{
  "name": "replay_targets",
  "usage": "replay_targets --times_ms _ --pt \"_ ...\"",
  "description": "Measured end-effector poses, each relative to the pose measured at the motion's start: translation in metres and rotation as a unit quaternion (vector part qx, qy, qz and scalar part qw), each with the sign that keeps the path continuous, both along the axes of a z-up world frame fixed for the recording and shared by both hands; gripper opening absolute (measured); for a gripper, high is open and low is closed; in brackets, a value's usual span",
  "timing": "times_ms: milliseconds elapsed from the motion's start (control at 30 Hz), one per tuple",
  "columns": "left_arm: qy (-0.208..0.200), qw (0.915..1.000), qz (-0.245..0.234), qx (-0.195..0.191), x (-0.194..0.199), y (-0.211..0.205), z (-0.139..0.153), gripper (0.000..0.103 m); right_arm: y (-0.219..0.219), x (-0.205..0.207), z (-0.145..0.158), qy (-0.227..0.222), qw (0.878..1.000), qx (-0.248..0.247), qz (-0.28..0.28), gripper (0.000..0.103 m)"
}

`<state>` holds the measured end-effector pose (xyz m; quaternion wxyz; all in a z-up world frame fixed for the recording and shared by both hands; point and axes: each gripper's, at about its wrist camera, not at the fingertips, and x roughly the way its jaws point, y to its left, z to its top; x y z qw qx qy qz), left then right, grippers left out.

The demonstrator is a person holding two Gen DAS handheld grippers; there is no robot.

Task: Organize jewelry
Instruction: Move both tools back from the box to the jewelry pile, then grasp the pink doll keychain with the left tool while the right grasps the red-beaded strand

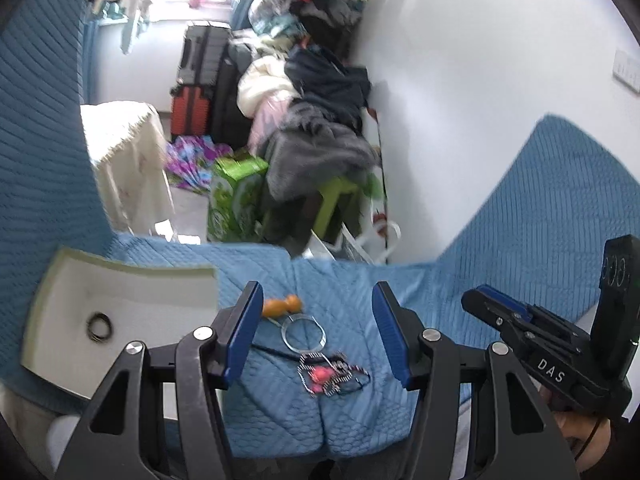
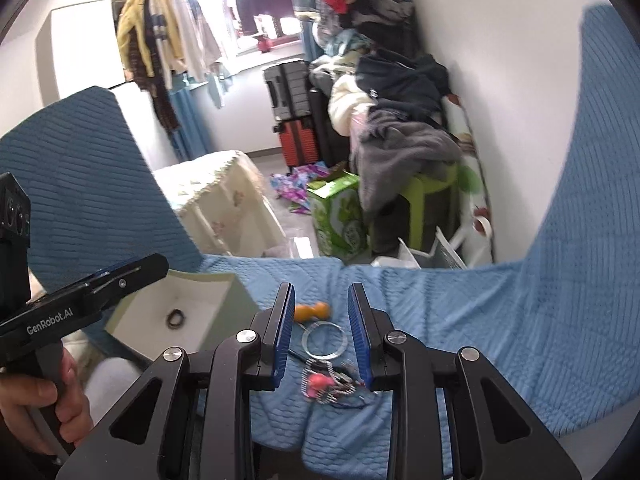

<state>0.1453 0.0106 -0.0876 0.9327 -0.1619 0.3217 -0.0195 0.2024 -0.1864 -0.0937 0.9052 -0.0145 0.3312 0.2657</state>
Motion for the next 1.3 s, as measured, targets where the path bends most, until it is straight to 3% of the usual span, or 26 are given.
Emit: replay_targets --times_ms 467,800,967,1300 --pt "0.071 0.9962 -0.049 -0.009 0.024 -0.047 -0.082 0.045 -0.038 0.014 -0.091 0.067 0.998 -0.01 -0.004 0.025" --pt "0.139 0.9882 -0.059 -0.023 0.047 -0.051 -0.144 0.038 -0.019 0.033 -0.136 0.098 0.994 -0.034 0.031 0.02" --pt "0.152 0.986 -0.067 -0.013 0.055 -0.054 -0.159 0.037 -0.013 0.047 -0.166 0.151 0.986 -0.054 0.042 0.014" --pt "0.174 0.981 -0.081 0.031 0.066 -0.067 -0.177 0.037 -0.008 0.051 -0.191 0.161 0.98 -0.103 0.06 0.014"
